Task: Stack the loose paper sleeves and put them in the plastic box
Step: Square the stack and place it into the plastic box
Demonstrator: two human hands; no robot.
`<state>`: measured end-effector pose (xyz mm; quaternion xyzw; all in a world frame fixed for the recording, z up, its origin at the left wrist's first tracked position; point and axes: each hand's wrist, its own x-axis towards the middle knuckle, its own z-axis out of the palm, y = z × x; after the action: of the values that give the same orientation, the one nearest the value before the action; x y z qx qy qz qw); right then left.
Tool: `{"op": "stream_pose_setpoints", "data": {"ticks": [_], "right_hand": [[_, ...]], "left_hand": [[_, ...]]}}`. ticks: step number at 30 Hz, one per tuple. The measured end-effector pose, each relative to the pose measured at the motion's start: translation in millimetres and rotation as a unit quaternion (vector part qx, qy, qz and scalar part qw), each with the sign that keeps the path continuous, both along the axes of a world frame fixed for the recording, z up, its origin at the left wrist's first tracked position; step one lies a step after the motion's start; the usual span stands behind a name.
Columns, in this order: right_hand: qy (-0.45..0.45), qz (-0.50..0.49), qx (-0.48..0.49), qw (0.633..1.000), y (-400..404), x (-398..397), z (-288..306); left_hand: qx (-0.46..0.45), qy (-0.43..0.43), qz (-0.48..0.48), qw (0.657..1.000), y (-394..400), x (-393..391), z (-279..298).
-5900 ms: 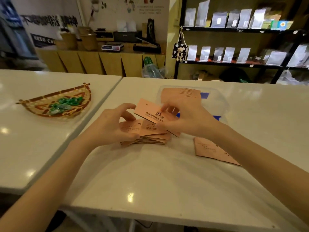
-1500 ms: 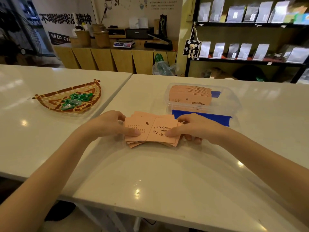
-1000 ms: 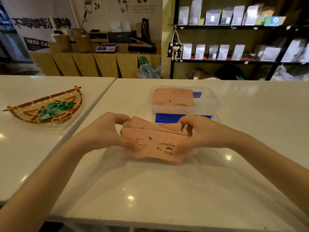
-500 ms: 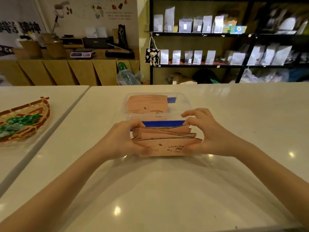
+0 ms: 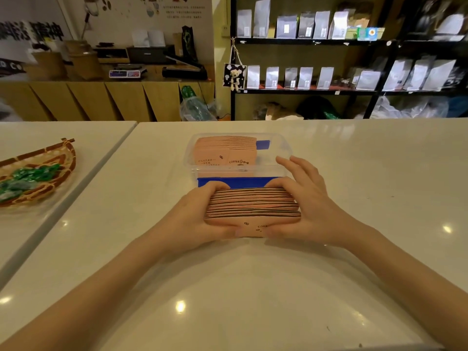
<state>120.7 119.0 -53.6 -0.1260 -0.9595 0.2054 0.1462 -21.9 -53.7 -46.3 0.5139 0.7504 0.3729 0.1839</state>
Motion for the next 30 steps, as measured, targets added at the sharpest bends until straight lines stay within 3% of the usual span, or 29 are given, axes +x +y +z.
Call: {"op": "stream_pose_setpoints", "data": {"ticks": [7, 11, 18, 30], "right_hand": [[-0.022, -0.023, -0.036, 0.999, 8.9, 7.7, 1.5], [0.031, -0.035, 0.008, 0.999, -2.9, 0.2, -9.9], [0.081, -0.043, 0.005, 0.996, -8.3, -0.3, -8.8], [0.025, -0.029, 0.056, 0.998, 1.6, 6.8, -10.7]], "left_hand": [[-0.003, -0.019, 0.011, 1.000, -2.2, -7.9, -7.7], [0.023, -0.027, 0.031, 0.999, 0.2, -3.1, -13.3], [0.018, 0.018, 0.037, 0.999, -1.8, -1.6, -10.5], [0.015, 0.001, 0.026, 1.000, -2.9, -0.8, -13.2]]}}
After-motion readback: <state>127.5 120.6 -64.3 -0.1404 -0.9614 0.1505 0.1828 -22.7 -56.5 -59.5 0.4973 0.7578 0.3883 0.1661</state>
